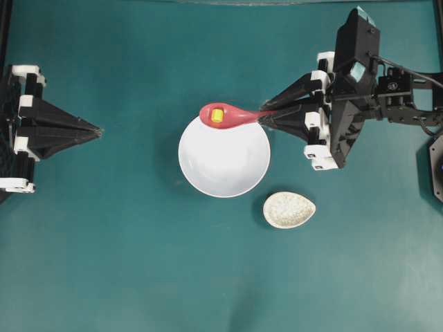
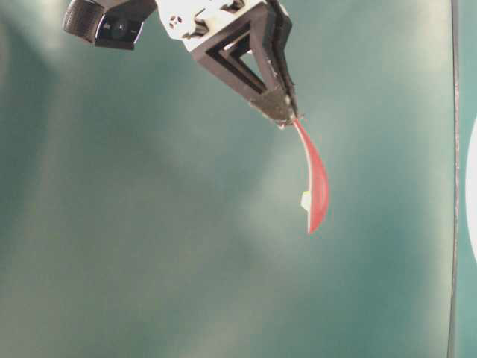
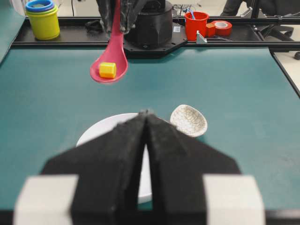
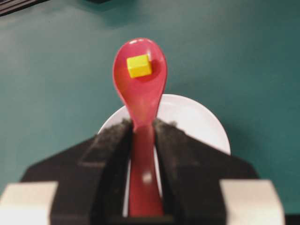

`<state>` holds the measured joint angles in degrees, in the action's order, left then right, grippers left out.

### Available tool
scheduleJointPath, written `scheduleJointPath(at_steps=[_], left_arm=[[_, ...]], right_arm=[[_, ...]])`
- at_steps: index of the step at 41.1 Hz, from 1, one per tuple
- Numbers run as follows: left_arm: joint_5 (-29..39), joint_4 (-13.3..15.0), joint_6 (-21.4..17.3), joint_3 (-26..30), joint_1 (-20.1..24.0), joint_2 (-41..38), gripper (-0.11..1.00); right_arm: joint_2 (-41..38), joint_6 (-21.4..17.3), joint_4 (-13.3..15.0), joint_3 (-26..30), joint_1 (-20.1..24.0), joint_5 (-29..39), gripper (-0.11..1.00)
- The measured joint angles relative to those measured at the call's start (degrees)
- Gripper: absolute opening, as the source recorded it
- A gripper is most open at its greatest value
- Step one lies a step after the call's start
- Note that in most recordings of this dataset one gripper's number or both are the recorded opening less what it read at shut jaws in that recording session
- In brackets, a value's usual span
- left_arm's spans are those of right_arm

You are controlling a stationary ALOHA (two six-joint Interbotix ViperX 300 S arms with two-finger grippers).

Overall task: Scoop the yellow hexagonal prism block from the bowl with a spoon using the right arm.
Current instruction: 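Raise the loaded spoon up and back above the bowl rim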

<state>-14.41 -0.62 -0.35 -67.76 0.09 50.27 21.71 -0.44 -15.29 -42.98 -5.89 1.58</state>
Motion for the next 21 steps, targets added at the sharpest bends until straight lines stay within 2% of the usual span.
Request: scheduleJointPath(at_steps=[21], left_arm=[[0.0,0.0,0.0,0.0,0.0,0.0,0.00]], right_arm=[[1.2,0.6,0.4,-0.3,0.0,-1.8,0.22]])
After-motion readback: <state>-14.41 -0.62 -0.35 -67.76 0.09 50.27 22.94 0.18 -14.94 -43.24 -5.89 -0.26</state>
